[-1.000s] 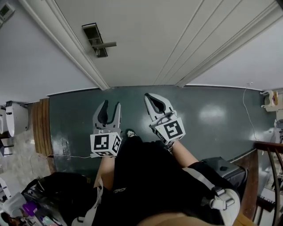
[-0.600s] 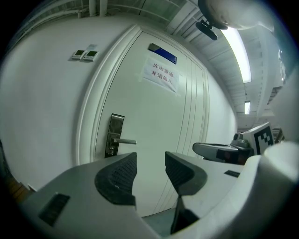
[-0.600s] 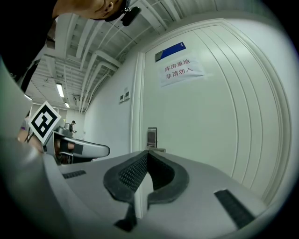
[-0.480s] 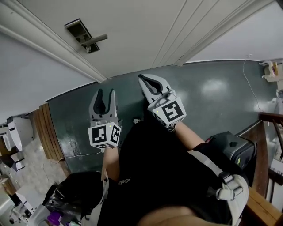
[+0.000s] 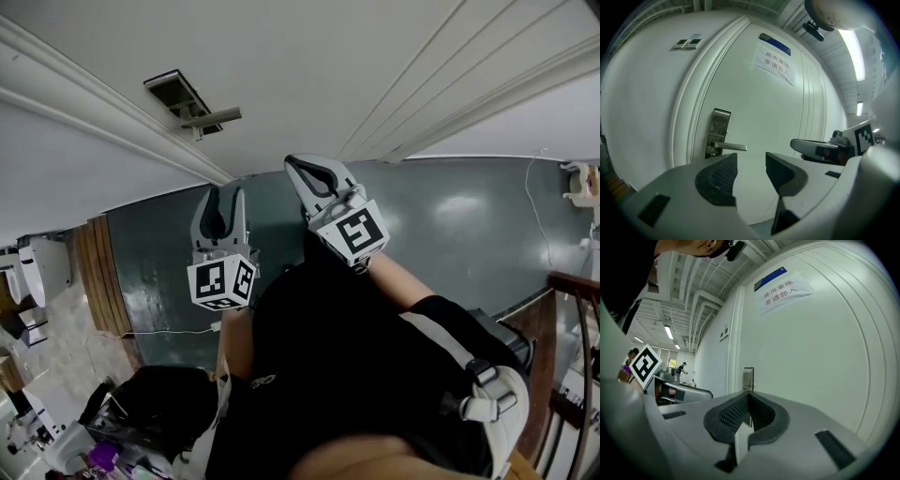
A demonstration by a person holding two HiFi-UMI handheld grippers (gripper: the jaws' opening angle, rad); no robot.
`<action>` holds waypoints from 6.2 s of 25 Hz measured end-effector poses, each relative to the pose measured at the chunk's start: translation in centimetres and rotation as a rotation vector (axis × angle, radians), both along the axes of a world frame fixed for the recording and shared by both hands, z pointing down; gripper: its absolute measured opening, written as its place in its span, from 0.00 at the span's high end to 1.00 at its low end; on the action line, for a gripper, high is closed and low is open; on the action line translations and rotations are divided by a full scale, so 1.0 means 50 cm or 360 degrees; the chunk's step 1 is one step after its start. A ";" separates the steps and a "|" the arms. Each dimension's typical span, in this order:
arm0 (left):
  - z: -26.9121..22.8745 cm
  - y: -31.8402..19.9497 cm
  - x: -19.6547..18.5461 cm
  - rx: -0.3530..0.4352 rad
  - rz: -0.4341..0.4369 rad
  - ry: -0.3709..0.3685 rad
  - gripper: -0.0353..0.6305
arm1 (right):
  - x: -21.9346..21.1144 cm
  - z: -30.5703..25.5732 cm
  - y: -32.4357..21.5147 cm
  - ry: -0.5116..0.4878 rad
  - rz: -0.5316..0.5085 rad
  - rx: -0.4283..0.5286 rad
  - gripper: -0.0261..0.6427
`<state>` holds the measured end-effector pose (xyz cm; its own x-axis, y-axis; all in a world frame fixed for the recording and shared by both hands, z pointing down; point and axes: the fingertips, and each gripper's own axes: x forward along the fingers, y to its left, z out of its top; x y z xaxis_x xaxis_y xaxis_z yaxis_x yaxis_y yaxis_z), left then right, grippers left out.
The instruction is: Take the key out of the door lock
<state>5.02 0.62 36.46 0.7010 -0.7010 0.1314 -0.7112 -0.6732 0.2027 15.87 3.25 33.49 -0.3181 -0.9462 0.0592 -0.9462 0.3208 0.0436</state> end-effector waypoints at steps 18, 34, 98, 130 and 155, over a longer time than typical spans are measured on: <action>0.030 -0.191 0.051 -0.0207 -0.0570 0.0104 0.68 | -0.020 0.000 -0.256 -0.0109 -0.0806 -0.0084 0.95; 0.140 -0.269 -0.046 -0.0459 -0.0614 0.0520 0.68 | -0.116 0.043 -0.288 -0.0136 -0.0874 -0.0175 0.95; 0.266 -0.459 0.003 -0.0856 -0.0493 0.1421 0.88 | -0.095 0.087 -0.328 -0.0143 -0.0423 -0.0339 0.95; 0.268 -0.463 -0.001 -0.0953 -0.0505 0.1635 0.89 | -0.113 0.091 -0.315 -0.0170 -0.0422 -0.0345 0.95; 0.267 -0.463 0.006 -0.0978 -0.0488 0.1675 0.89 | -0.100 0.087 -0.339 -0.0176 -0.0406 -0.0345 0.95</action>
